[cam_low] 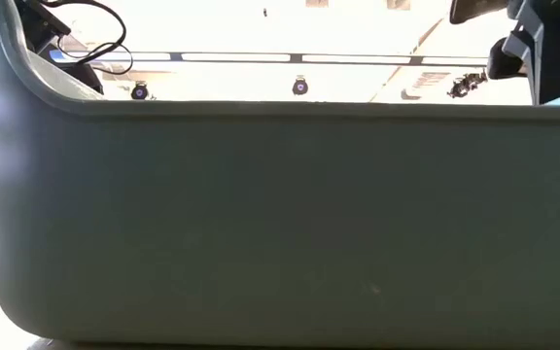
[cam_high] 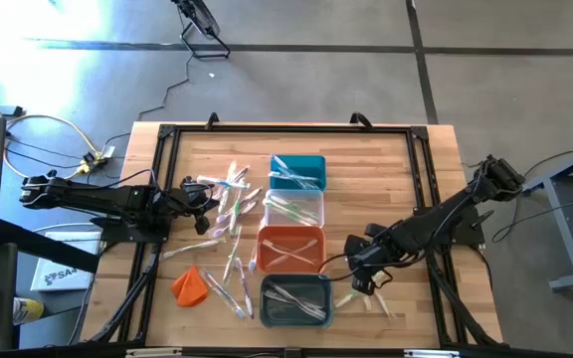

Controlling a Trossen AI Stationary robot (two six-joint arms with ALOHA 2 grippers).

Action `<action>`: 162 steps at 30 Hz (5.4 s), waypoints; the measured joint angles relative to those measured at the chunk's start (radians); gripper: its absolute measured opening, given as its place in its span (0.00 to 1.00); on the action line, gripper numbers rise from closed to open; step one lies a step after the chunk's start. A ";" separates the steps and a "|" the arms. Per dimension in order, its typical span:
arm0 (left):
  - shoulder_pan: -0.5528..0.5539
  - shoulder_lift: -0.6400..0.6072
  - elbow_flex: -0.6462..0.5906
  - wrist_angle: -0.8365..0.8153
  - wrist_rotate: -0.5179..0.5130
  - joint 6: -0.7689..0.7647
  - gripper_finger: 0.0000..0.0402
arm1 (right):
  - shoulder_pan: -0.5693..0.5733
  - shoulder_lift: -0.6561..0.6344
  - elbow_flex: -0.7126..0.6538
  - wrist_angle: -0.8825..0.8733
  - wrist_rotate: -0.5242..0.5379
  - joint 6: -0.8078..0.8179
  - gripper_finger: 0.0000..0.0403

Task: Pick & Place Toothbrushes
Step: Put the green toothbrush into the transparent bin

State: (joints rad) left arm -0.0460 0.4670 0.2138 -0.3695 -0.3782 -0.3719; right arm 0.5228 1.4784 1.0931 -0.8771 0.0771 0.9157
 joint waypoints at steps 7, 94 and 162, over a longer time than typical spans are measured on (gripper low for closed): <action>0.000 0.000 0.000 0.000 0.000 0.000 0.00 | -0.029 0.000 0.000 0.013 -0.002 -0.026 0.01; 0.000 0.000 0.000 -0.002 0.000 0.000 0.00 | 0.142 0.359 0.001 0.225 -0.103 -0.214 0.53; 0.000 0.000 0.000 -0.008 0.000 0.000 0.00 | 0.083 0.094 0.000 -0.054 0.012 -0.179 0.03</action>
State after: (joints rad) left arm -0.0456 0.4667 0.2138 -0.3779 -0.3786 -0.3717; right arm 0.6058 1.5724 1.0931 -0.9315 0.0888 0.7364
